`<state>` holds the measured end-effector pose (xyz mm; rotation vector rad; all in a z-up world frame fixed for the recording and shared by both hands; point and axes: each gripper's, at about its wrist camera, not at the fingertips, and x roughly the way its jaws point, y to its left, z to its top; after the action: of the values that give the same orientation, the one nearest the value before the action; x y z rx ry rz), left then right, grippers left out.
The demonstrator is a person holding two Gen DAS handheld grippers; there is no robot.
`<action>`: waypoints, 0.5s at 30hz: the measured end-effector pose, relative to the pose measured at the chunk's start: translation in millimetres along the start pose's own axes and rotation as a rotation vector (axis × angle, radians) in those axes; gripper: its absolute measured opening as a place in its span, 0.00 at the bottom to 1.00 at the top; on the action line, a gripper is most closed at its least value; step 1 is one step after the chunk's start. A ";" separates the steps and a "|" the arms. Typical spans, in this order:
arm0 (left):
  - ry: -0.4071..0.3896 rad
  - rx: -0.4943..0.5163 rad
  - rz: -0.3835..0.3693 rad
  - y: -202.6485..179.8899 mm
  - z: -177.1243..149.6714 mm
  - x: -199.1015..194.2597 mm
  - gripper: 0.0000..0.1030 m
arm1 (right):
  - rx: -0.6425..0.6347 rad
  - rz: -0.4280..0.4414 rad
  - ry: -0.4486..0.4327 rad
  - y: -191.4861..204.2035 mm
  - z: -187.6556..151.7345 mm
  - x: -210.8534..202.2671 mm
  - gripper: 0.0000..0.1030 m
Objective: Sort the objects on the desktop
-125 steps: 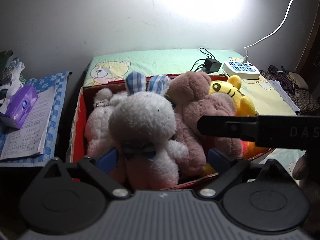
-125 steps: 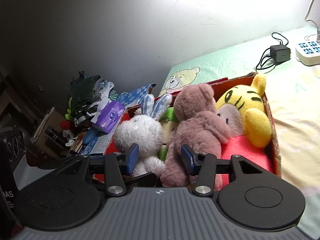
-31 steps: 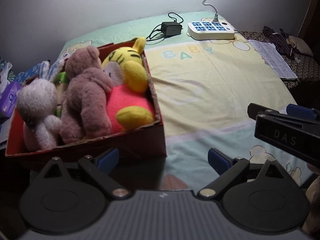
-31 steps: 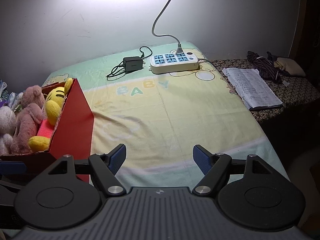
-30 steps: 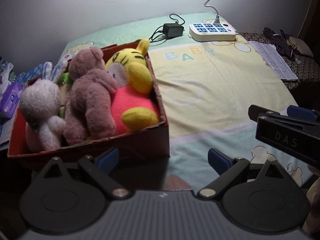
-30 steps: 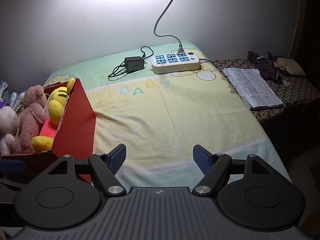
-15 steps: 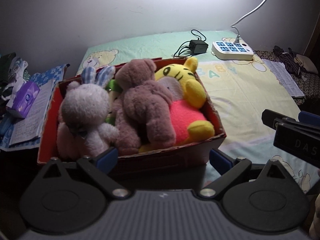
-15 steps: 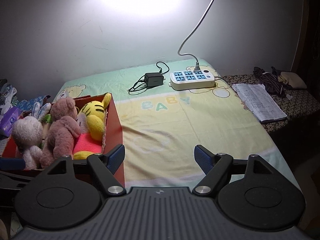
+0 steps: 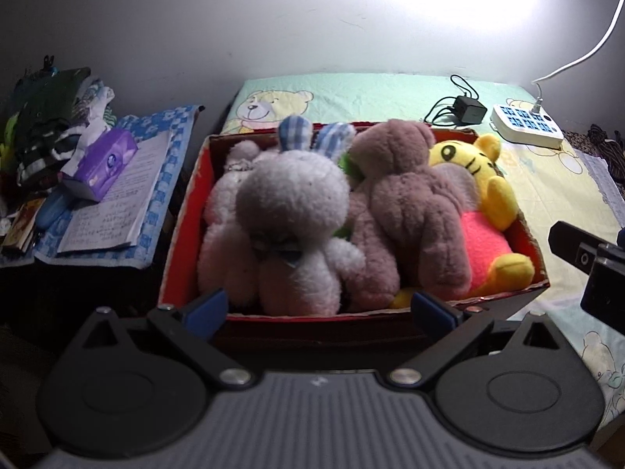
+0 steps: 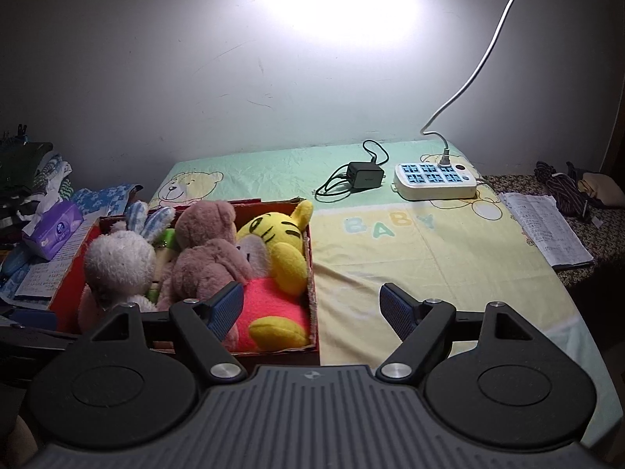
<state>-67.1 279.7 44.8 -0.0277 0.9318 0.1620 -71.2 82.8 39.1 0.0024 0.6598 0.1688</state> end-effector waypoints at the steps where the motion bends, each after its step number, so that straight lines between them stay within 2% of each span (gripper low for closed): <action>1: -0.002 -0.008 0.013 4.1 0.1 1.0 0.98 | -0.003 0.003 0.000 3.8 0.2 0.4 0.77; 7: 0.020 -0.026 0.064 20.5 0.6 8.0 0.98 | -0.025 0.003 0.011 22.6 1.5 4.0 0.78; 15: 0.040 -0.014 0.083 30.2 6.1 12.1 0.98 | -0.041 0.005 0.041 41.0 2.3 14.0 0.78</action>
<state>-59.8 311.6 40.2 -0.0059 0.9724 0.2455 -65.3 125.6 34.7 -0.0391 0.6968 0.1877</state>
